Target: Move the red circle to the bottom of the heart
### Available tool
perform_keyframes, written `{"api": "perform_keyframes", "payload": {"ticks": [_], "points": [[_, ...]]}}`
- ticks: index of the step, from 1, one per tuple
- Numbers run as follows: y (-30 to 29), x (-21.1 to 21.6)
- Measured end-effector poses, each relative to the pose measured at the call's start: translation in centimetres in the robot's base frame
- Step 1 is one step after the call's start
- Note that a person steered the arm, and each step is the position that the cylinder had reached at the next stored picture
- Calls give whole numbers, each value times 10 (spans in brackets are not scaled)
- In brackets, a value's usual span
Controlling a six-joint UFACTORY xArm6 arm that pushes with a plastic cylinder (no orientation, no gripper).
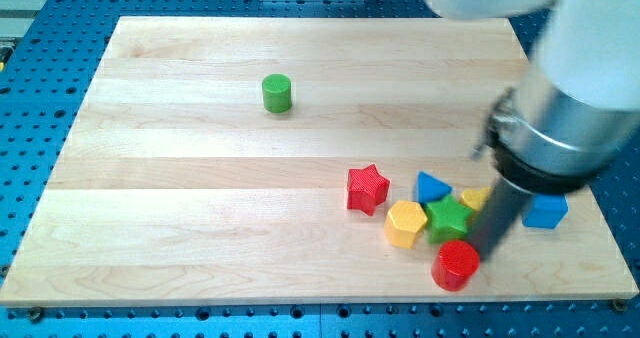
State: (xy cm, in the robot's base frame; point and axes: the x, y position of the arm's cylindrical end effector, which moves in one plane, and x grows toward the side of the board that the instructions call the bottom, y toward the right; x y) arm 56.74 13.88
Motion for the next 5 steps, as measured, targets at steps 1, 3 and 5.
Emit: {"api": "perform_keyframes", "payload": {"ticks": [1, 3, 5], "points": [[-23, -31], [31, 49], [-7, 35]]}}
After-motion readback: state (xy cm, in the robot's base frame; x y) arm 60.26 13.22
